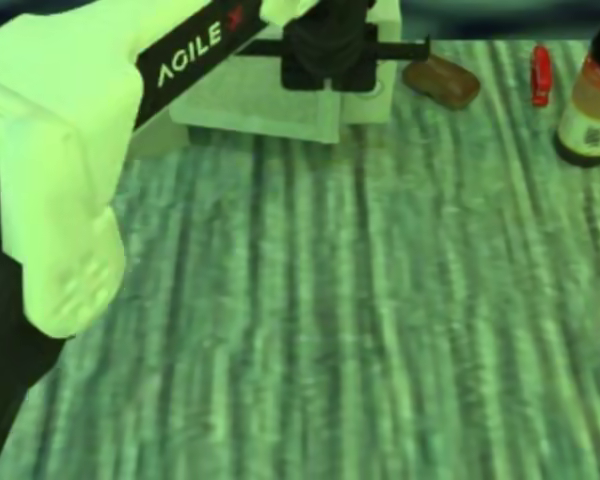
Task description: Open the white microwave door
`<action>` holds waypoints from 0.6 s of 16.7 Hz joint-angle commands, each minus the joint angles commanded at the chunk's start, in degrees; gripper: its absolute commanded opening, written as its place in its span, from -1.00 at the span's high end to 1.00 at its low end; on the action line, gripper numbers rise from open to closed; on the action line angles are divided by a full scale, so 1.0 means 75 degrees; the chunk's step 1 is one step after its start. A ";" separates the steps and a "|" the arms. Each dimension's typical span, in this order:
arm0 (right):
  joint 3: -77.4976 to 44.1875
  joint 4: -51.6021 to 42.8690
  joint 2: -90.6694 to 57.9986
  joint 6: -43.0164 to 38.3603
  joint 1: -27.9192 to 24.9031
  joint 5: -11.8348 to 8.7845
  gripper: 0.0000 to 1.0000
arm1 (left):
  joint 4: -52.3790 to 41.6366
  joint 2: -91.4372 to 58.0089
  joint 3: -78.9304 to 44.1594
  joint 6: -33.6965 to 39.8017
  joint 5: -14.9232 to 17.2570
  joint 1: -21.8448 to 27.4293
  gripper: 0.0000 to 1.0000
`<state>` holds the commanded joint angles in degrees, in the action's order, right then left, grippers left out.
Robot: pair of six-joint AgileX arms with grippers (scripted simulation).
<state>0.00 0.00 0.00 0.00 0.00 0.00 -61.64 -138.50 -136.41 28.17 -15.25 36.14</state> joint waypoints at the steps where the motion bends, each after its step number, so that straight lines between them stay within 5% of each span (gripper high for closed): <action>1: 0.0000 0.0000 0.0000 0.0000 0.0000 0.0000 -1.00 | 0.0103 0.0099 0.0173 -0.0044 0.0019 -0.0002 1.00; 10: 0.0000 0.0000 0.0000 0.0000 0.0000 0.0000 -1.00 | 0.0167 0.0163 0.0277 -0.0073 0.0031 -0.0003 1.00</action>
<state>0.00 0.00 0.00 0.00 0.00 0.00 -60.39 -137.28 -134.33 27.62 -15.01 36.12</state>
